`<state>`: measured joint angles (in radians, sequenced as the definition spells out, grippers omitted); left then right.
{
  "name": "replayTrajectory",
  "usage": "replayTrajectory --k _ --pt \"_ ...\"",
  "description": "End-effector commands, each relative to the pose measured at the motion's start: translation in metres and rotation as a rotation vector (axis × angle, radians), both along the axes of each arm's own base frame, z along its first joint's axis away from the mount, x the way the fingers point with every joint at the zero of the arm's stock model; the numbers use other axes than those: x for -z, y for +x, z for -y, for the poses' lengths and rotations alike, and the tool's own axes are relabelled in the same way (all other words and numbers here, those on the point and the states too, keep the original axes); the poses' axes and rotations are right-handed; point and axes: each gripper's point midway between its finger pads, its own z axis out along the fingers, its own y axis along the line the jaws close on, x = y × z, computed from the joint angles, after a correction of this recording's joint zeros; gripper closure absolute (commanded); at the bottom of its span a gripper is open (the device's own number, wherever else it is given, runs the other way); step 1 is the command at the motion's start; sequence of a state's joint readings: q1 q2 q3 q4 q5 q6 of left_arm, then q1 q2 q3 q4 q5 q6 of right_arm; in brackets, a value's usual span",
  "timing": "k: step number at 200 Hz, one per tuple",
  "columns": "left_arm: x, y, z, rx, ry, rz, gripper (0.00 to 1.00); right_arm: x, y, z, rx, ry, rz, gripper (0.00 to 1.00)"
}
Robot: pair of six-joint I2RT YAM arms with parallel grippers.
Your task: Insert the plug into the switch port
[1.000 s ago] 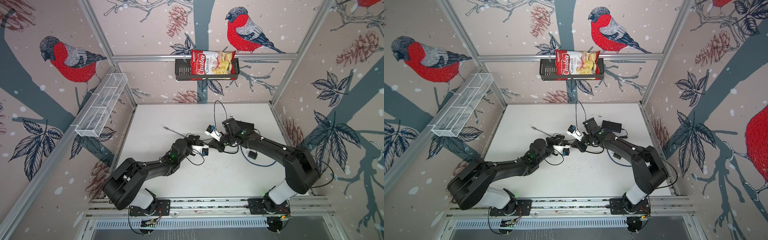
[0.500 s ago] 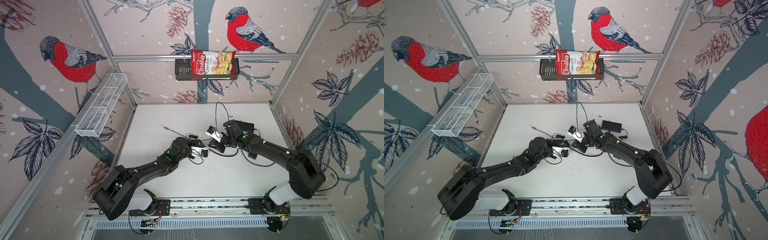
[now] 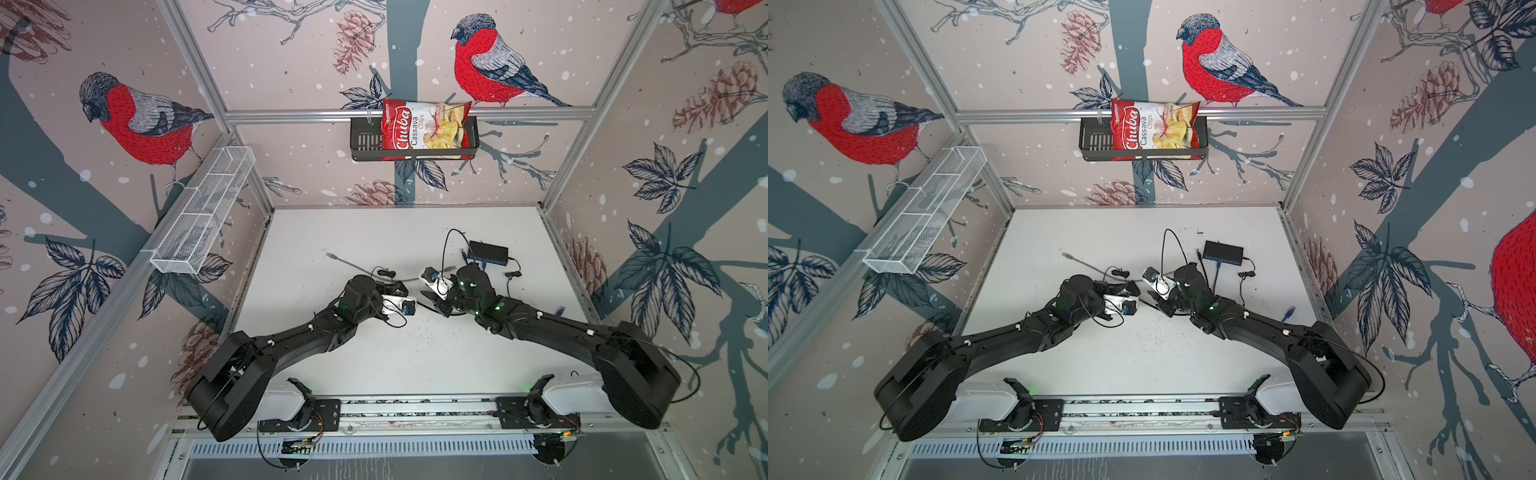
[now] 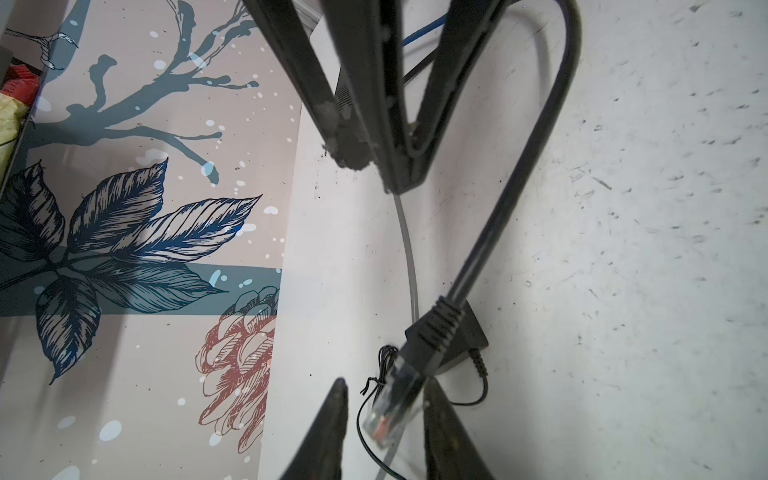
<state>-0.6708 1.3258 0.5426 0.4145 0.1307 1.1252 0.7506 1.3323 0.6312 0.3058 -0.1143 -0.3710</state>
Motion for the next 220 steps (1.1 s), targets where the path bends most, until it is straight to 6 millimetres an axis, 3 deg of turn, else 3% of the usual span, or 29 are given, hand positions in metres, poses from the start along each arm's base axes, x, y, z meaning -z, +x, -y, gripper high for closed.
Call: replayTrajectory --k 1,48,90,156,220 --pt "-0.005 -0.002 0.002 0.010 -0.023 0.001 0.69 -0.043 0.017 0.004 0.083 0.124 0.169 0.00" --pt "-0.006 -0.002 0.003 0.013 -0.029 0.004 0.69 -0.063 0.025 0.025 0.216 0.233 0.236 0.01" --pt "-0.007 -0.002 0.003 0.012 -0.032 0.003 0.70 -0.045 0.011 0.016 0.117 0.177 0.215 0.00" --pt "-0.006 -0.003 0.002 0.008 -0.029 -0.002 0.70 -0.028 -0.020 -0.007 -0.099 0.212 0.133 0.24" --pt "-0.008 -0.003 0.003 0.012 -0.031 -0.004 0.71 -0.013 -0.041 -0.022 -0.187 0.215 0.066 0.35"
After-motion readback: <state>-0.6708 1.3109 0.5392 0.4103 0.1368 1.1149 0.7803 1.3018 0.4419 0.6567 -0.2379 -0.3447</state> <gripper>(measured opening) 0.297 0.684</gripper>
